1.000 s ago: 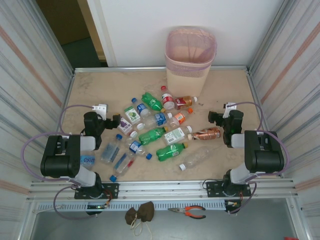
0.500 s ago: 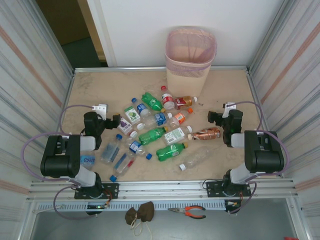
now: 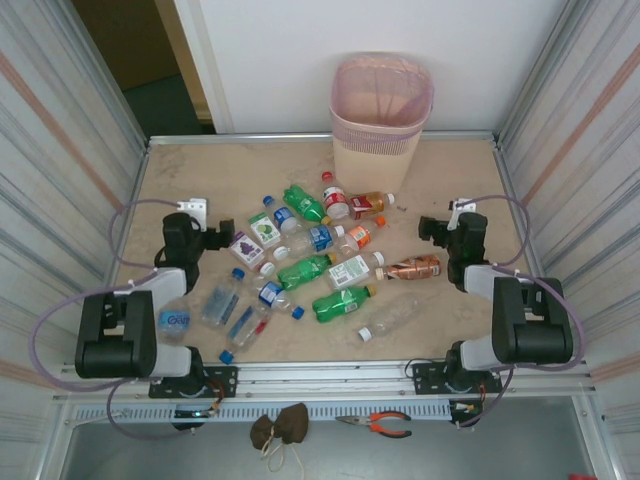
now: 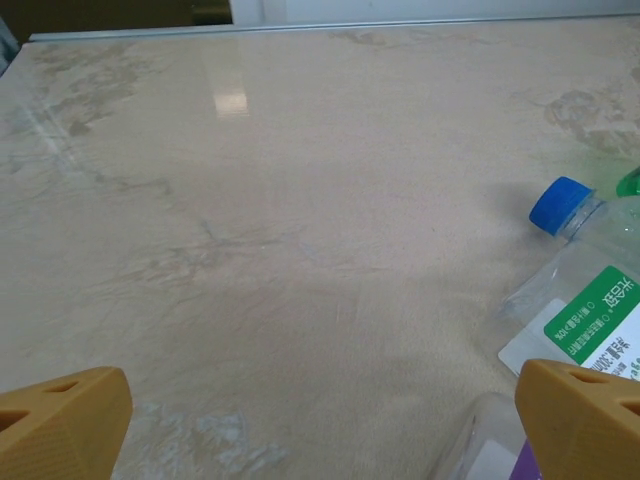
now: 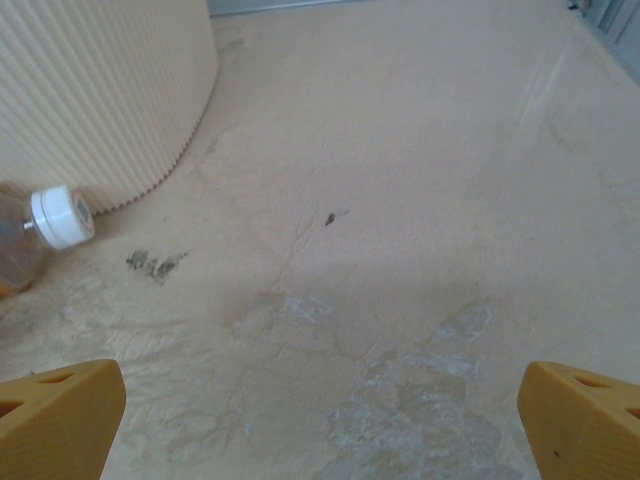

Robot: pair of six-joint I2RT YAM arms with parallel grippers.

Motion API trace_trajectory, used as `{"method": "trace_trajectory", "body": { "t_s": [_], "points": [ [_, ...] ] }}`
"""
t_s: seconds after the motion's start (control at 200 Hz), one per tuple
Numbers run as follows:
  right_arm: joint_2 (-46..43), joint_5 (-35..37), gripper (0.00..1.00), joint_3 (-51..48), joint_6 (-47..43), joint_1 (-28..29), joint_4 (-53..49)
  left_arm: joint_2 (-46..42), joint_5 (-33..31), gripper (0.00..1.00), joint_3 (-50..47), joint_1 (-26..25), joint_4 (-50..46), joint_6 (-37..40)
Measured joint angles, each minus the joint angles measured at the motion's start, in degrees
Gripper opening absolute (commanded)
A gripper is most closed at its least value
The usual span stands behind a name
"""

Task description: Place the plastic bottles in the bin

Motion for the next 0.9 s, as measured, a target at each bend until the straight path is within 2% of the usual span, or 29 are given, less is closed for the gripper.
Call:
{"method": "trace_trajectory", "body": {
  "t_s": [0.331, 0.521, 0.716, 0.902],
  "points": [
    [-6.25, 2.80, 0.99, 6.80, 2.32, 2.21, -19.08, -12.04, -5.31, 0.99, 8.22, -0.22, -30.10, -6.05],
    [-6.49, 0.52, 0.99, 12.11, 5.97, 2.23, -29.27, -13.64, -7.32, 0.96, 14.38, -0.28, -47.52, -9.88],
    [-6.49, -3.96, 1.00, 13.16, 8.48, 2.23, -33.99, -10.36, -7.28, 0.95, 24.28, -0.28, -63.06, -6.43],
    [-6.47, -6.08, 1.00, 13.22, 9.33, 2.45, -35.98, -5.95, -8.92, 0.91, 32.68, -0.28, -72.83, -0.15]
  ]
}}
